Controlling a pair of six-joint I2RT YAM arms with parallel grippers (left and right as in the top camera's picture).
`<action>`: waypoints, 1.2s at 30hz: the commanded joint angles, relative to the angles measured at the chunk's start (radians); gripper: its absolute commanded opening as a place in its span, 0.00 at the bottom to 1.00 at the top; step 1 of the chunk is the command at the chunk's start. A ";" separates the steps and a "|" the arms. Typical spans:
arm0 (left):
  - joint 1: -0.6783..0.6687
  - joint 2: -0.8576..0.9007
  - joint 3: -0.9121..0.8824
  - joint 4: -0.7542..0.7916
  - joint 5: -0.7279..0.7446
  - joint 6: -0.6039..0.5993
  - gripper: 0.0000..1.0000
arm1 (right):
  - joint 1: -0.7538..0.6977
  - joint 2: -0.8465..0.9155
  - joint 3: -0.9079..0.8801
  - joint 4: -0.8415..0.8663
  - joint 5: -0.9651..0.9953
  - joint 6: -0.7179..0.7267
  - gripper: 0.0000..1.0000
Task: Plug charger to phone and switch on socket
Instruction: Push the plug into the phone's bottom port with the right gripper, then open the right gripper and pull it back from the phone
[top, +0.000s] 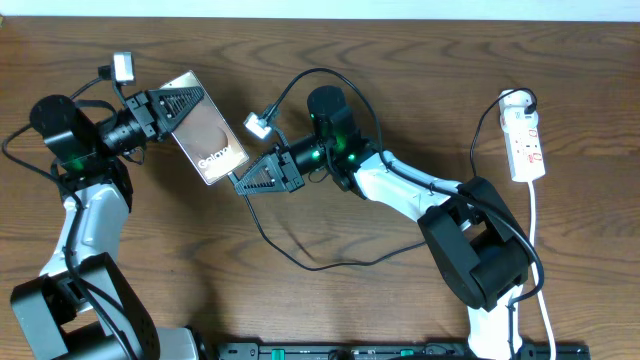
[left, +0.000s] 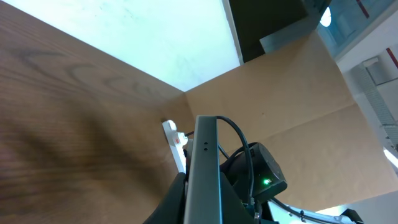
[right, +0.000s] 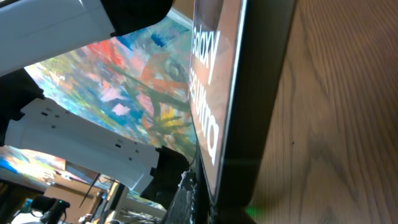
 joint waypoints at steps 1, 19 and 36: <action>-0.015 -0.005 0.004 0.002 0.116 0.008 0.07 | -0.023 -0.004 0.019 0.024 0.125 -0.003 0.01; -0.038 -0.005 0.004 0.002 0.107 0.013 0.07 | -0.027 -0.004 0.019 0.024 0.133 0.005 0.01; 0.054 -0.005 0.004 0.002 0.089 0.016 0.07 | -0.027 -0.004 0.019 0.019 0.117 0.008 0.57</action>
